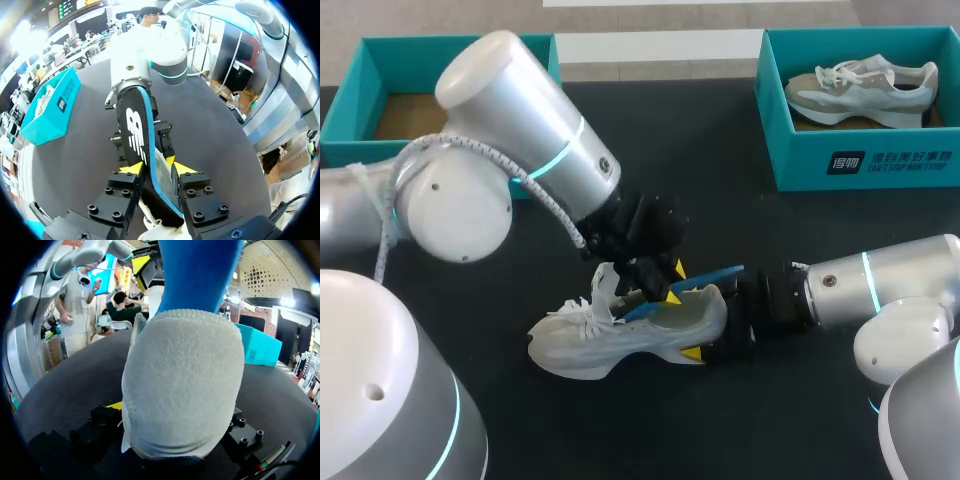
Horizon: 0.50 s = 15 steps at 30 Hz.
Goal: Take the shoe out of the shoebox, open the shoe tongue, remove and reinsert the insole, then place the shoe into the shoebox
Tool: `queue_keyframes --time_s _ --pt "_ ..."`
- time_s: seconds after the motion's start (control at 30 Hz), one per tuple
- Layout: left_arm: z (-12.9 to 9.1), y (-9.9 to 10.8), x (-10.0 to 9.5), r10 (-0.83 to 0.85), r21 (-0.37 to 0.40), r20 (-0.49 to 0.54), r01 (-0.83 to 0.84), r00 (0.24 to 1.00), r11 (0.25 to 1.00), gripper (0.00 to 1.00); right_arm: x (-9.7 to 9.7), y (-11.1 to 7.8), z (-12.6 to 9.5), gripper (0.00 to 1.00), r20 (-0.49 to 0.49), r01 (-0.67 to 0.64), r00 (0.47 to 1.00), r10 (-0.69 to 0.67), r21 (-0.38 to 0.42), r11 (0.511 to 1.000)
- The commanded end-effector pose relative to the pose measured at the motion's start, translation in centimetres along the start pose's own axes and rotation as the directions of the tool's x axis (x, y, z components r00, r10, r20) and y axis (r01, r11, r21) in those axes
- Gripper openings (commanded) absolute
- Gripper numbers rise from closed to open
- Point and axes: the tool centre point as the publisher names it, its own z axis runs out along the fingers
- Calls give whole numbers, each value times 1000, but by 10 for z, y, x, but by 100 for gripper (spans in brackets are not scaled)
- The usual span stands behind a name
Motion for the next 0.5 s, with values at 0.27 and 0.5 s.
queue_keyframes --time_s 0.27,0.5 --pt "5 13 3 -93 63 185 83 978 995 35 -1 -3 2 0 0 0 1000 0 4 1000" --pt "9 12 -4 -126 123 217 101 968 987 35 -1 -3 2 0 0 0 1000 0 4 1000"
